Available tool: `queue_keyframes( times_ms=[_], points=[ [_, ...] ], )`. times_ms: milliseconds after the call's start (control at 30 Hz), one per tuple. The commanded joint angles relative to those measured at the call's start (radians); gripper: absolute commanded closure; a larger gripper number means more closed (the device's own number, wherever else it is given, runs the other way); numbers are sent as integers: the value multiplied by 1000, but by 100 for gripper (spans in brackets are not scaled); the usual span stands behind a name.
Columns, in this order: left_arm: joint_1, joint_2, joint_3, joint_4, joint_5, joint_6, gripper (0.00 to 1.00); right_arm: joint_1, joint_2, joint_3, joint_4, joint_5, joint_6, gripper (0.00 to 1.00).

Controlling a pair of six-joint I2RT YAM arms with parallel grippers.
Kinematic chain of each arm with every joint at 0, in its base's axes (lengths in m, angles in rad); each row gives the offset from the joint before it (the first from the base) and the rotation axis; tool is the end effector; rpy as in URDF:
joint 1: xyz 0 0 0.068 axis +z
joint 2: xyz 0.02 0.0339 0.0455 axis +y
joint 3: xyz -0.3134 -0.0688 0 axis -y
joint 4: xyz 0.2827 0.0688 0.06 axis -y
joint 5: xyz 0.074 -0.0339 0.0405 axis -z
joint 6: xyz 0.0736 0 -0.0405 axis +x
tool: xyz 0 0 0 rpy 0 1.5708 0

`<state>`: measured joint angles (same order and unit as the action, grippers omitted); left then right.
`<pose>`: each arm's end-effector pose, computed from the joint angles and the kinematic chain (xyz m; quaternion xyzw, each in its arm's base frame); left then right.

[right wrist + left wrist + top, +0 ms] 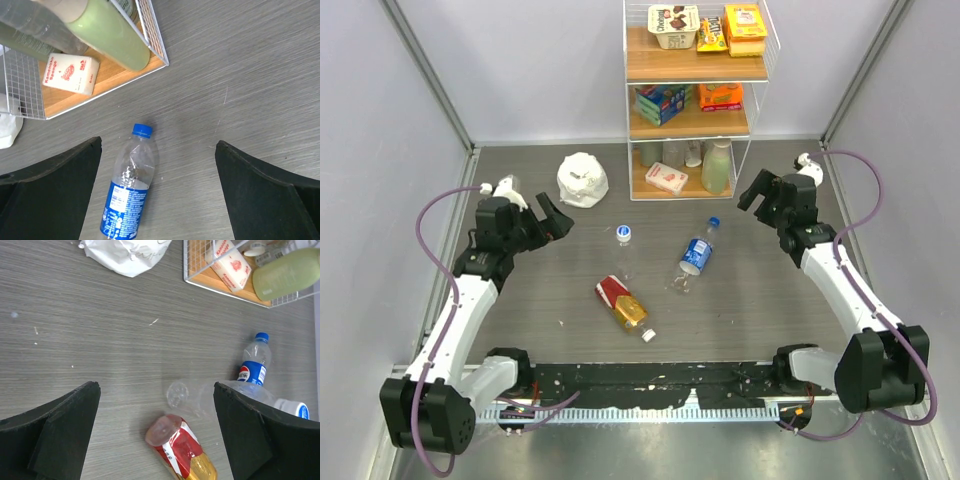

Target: Unscrew the bottle caps

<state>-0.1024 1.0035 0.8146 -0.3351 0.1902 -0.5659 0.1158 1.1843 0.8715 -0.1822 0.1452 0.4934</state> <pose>0.2644 -0.0412 0.3105 -0.1518 0.8501 -0.2409 0.4431 0.3176 0.0262 0.3041 0.1973 0.8343 0.0938 0.5061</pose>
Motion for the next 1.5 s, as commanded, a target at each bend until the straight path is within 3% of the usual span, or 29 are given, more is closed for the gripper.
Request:
queue_keyframes(
  times_ms=[0,167,367,700,900,1033,1133,1467],
  points=[
    [1,-31,3,-5,45,4,0,-4,20,78,-97,-67,37,0],
    [1,-25,35,-57,31,31,0,39,92,87,-109,-172,122,0],
    [0,-28,51,-61,72,54,0,220,259,178,-192,-62,151,0],
    [1,-58,55,-88,110,90,0,255,491,204,-218,-56,211,5],
    [1,-78,80,-105,132,110,0,257,560,184,-158,-166,203,22],
    [1,-83,132,-140,140,121,0,259,525,187,-129,-202,208,36],
    [1,-83,179,-160,153,127,0,259,482,205,-129,-208,201,52],
    [-2,-37,382,-162,368,110,0,260,218,287,-140,-197,177,52]
  ],
)
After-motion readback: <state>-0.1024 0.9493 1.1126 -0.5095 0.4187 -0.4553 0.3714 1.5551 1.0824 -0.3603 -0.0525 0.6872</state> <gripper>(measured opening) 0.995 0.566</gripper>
